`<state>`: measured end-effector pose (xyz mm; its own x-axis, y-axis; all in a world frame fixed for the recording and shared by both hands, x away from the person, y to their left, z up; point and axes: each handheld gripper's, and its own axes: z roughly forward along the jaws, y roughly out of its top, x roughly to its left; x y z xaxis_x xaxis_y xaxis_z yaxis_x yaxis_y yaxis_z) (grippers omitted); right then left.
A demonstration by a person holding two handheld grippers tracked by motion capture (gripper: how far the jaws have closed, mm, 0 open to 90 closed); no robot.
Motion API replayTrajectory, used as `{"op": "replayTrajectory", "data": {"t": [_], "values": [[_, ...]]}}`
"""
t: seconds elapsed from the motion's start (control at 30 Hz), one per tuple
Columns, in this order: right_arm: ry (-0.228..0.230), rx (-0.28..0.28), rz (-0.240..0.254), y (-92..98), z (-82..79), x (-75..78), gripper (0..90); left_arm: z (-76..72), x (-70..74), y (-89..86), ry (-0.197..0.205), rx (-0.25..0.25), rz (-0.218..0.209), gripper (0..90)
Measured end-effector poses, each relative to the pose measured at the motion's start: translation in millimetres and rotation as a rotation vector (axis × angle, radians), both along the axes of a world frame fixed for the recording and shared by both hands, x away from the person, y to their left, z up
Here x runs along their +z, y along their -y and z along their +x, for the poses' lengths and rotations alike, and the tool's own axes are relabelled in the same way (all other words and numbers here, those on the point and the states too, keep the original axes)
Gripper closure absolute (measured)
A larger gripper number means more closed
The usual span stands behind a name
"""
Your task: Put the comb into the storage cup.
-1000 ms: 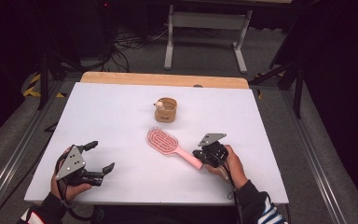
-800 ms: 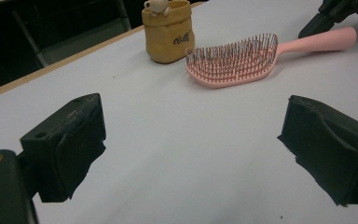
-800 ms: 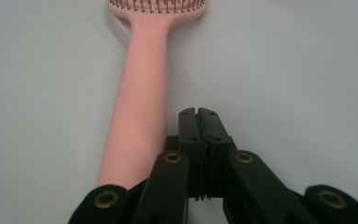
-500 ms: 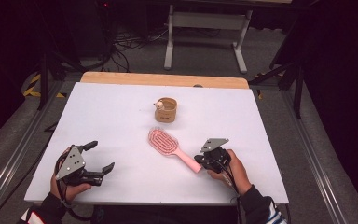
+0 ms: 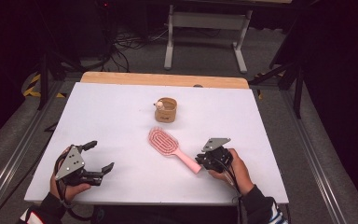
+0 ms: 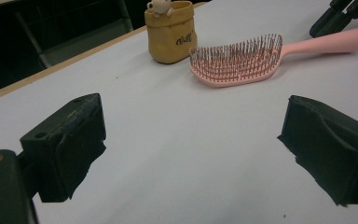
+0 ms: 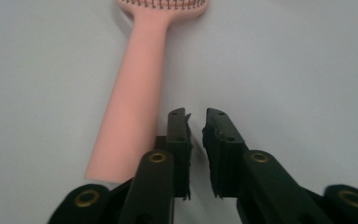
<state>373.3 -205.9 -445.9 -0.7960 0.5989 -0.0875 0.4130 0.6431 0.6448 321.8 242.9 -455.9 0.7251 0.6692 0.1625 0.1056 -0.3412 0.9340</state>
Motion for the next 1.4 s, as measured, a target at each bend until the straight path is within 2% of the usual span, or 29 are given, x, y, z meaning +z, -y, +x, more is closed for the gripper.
{"op": "replayTrajectory", "data": {"t": [0.17, 0.33, 0.6, 0.73, 0.83, 0.93, 1.03, 1.13, 1.17, 1.23, 1.3, 1.33, 1.4], "values": [[0.021, -0.018, 0.018, 3.4, 0.9, 5.6, 69.7, 0.2, 0.1, 0.1, 0.002, -0.001, 0.004, 7.6], [0.027, -0.038, 0.026, 3.5, 3.2, 9.4, 54.1, 0.4, -0.1, 0.2, 0.001, -0.001, 0.002, 7.6], [0.053, -0.107, 0.041, -0.3, 8.3, 15.3, 23.3, 1.0, -1.1, 1.6, -0.005, -0.001, 0.006, 7.5], [0.058, -0.129, 0.056, -3.2, 12.2, 19.6, 14.1, 1.6, -1.3, 1.5, -0.005, -0.001, 0.006, 7.5], [0.075, -0.13, 0.09, -7.6, 14.1, 26.8, 10.2, 1.9, -1.9, 2.4, -0.011, -0.002, 0.004, 7.5], [0.079, -0.116, 0.087, -13.3, 14.6, 30.9, 9.5, 2.0, -2.1, 2.9, -0.012, -0.003, 0.006, 7.4], [0.064, -0.083, 0.079, -23.4, 16.0, 33.0, 10.2, 1.7, -1.9, 3.7, -0.012, -0.005, 0.011, 7.4], [0.048, -0.059, 0.054, -34.6, 18.7, 33.9, 10.2, 1.4, -1.6, 3.6, -0.008, -0.001, 0.016, 6.6], [0.047, -0.051, 0.041, -44.1, 21.3, 33.6, 10.1, 1.4, -1.8, 3.5, -0.011, 0.0, 0.008, 6.5], [0.021, -0.032, 0.012, -51.8, 23.9, 31.1, 10.0, 1.6, -1.6, 3.2, -0.01, -0.001, 0.012, 6.4], [0.013, -0.024, 0.008, -54.7, 25.0, 29.7, 9.8, 1.6, -2.0, 3.5, -0.014, -0.004, 0.008, 6.3], [-0.007, -0.008, -0.025, -60.3, 27.0, 25.9, 10.1, 1.7, -2.2, 3.8, -0.014, -0.005, 0.009, 6.3], [-0.029, 0.005, -0.053, -64.4, 29.4, 21.7, 16.1, 1.7, -2.2, 4.2, -0.014, -0.003, 0.01, 6.3]]}}
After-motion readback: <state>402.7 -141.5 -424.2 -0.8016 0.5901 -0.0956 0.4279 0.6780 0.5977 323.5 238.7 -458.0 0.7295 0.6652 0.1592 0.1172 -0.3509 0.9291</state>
